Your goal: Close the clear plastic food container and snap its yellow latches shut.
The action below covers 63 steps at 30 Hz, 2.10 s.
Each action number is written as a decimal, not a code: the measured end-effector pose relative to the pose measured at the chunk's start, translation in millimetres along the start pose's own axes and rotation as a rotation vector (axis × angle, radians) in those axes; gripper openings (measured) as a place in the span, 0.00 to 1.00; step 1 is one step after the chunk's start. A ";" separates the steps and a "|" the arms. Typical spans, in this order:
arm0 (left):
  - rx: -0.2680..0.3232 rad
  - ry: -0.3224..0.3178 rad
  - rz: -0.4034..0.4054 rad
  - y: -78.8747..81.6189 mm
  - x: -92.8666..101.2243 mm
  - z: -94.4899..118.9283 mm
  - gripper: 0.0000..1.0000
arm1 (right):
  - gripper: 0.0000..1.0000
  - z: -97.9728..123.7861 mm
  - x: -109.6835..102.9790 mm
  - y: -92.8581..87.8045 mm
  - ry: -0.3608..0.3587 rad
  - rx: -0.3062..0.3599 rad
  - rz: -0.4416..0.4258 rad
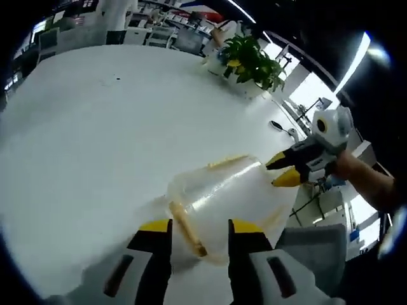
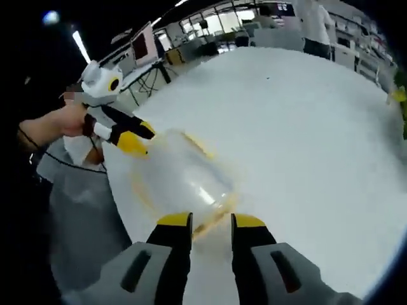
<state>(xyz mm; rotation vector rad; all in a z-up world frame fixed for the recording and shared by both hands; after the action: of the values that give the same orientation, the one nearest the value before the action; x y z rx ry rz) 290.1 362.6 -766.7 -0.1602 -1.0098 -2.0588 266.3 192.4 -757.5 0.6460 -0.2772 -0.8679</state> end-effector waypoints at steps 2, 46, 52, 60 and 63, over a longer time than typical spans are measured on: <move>0.005 0.014 -0.131 10.0 0.9 2.8 0.36 | 0.28 1.4 -7.1 13.9 0.023 0.042 0.069; -0.282 -0.013 -0.974 -4.8 88.8 -50.4 0.44 | 0.32 -56.3 -34.4 54.0 0.290 -0.182 0.530; -0.310 0.002 -0.990 -8.6 87.1 -54.1 0.44 | 0.28 -60.7 -38.3 56.0 0.333 -0.238 0.542; -0.320 0.012 -0.991 -9.7 85.2 -56.9 0.44 | 0.26 -61.5 -42.8 53.9 0.368 -0.318 0.589; -0.313 0.012 -0.989 -9.7 84.8 -56.9 0.44 | 0.26 -61.8 -43.6 53.2 0.370 -0.358 0.601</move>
<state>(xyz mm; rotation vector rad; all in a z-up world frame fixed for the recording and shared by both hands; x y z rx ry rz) 240.2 273.3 -774.1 0.2501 -0.8167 -3.1022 301.2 277.0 -770.8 0.3434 0.0272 -0.1996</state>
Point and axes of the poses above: the point that each gripper's makers call its tool centre point, and the gripper's own axes: z roughly backward along the fingers, x roughly to its right, y roughly out of its top, the point moved 1 cm from there along z, roughly backward along the fingers, and after that the axes turned 11 degrees about -y, right-handed, at the moved point
